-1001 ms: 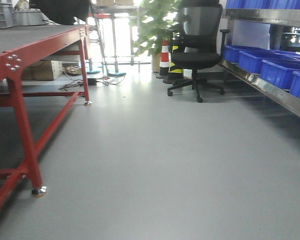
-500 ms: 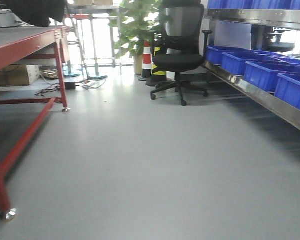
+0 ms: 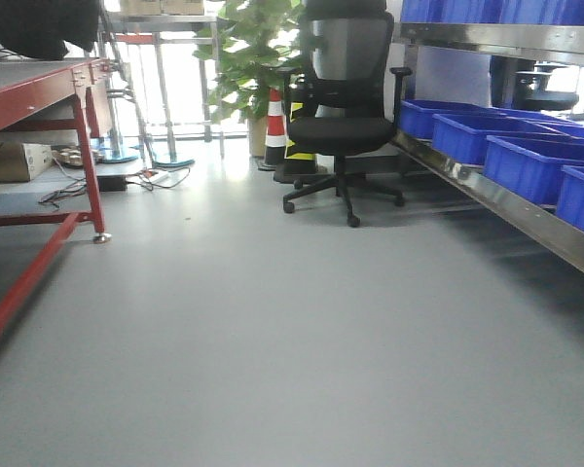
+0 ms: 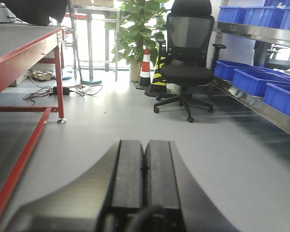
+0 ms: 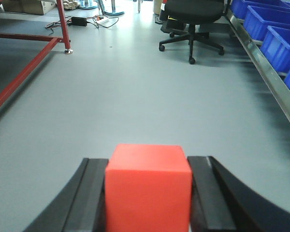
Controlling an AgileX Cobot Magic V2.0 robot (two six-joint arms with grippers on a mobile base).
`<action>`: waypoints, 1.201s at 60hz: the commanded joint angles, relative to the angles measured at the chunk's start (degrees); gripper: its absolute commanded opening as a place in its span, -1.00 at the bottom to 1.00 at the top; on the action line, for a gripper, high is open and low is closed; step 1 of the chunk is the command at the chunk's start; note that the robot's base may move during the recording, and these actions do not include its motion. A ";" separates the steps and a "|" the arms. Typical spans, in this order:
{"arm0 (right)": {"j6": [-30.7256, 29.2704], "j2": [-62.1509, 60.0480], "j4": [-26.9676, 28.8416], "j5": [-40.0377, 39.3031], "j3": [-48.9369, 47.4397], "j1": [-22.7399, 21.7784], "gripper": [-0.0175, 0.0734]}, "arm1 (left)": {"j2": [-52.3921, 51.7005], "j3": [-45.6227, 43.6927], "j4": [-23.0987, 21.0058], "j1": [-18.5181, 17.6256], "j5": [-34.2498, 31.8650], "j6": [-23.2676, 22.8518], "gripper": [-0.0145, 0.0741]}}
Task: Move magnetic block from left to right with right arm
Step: 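Drive the base across the room carrying the cube in the right gripper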
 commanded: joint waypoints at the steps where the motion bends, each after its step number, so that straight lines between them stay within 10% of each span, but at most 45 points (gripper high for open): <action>1: -0.61 0.83 -0.71 -4.85 -1.54 -0.22 -0.26 | -0.93 0.53 0.00 -0.36 -5.17 -0.25 -0.94; 72: -0.61 0.83 -0.71 -4.89 -1.54 -0.22 -0.26 | -0.93 0.53 0.00 0.66 -5.17 -0.25 -0.94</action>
